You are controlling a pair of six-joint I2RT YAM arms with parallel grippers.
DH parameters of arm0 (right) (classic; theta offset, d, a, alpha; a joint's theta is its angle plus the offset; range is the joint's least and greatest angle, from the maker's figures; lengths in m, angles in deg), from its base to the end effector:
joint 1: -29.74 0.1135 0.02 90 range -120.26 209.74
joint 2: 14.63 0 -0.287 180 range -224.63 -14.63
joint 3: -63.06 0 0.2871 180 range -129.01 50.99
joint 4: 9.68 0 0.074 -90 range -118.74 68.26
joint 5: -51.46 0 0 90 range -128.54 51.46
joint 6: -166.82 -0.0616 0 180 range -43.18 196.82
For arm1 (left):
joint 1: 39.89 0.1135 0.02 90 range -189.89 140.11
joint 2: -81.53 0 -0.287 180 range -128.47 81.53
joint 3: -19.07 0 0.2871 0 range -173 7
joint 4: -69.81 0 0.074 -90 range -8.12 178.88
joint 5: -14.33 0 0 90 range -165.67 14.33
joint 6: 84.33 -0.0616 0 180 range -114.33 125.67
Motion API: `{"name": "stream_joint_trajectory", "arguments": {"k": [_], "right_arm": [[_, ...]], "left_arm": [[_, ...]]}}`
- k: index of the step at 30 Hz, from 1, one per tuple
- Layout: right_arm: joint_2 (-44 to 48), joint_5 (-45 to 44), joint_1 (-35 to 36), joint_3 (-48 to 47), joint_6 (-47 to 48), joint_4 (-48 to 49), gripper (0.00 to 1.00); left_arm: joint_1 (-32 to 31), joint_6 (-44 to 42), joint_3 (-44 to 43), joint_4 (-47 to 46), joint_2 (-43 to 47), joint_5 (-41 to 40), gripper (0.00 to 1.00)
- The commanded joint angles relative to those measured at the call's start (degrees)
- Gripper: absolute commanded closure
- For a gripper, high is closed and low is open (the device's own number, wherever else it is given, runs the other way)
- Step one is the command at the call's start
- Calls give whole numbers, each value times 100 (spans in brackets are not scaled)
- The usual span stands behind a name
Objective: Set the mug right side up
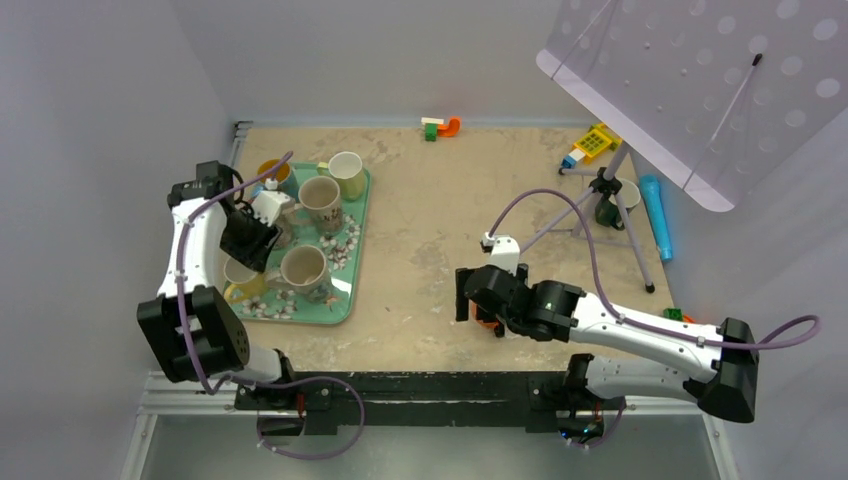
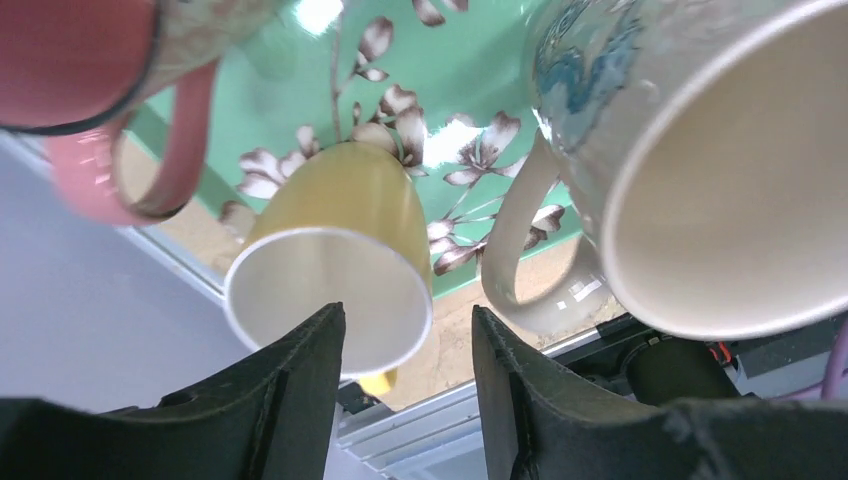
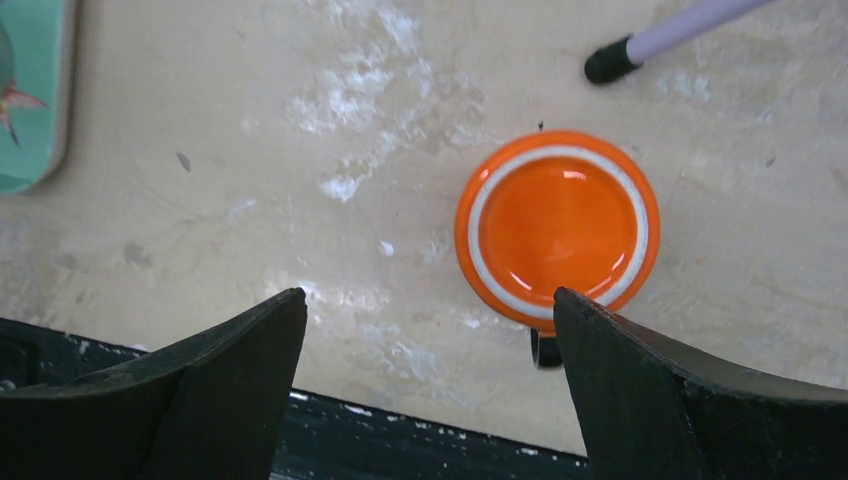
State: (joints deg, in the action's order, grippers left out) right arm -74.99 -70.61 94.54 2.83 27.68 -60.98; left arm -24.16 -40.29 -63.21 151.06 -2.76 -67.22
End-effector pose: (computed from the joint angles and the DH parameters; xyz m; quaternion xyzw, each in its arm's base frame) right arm 0.1334 0.2067 0.2636 -0.0332 0.9111 0.1240 0.3916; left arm 0.2856 0.0710 0.2550 0.2638 0.9600 -0.0331 0.0880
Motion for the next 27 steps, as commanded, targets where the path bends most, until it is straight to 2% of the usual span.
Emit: {"name": "stream_joint_trajectory", "arguments": {"k": [1,6,10,13,16,21,27], "right_arm": [[67,532,-2,235,-819,-763,3],[172,489,8,433,-1272,-1313,4],[208,782,8,978,-1159,-627,4],[30,394,13,1114,-1214,-260,5],[-190,118,-2,1150,-1198,-13,8],[-583,309,-53,1137,-970,538,12],[-802,490,-64,1405,-1025,1130,17]], "left_arm": [[27,127,-485,353,582,539,46],[-262,306,-688,706,989,937,46],[-730,538,-801,770,1340,1276,45],[-1159,655,-779,683,1465,1374,43],[-1478,612,-552,290,1419,1077,41],[-1676,323,-107,-401,1077,637,41],[-1801,464,240,-1628,813,201,41]]}}
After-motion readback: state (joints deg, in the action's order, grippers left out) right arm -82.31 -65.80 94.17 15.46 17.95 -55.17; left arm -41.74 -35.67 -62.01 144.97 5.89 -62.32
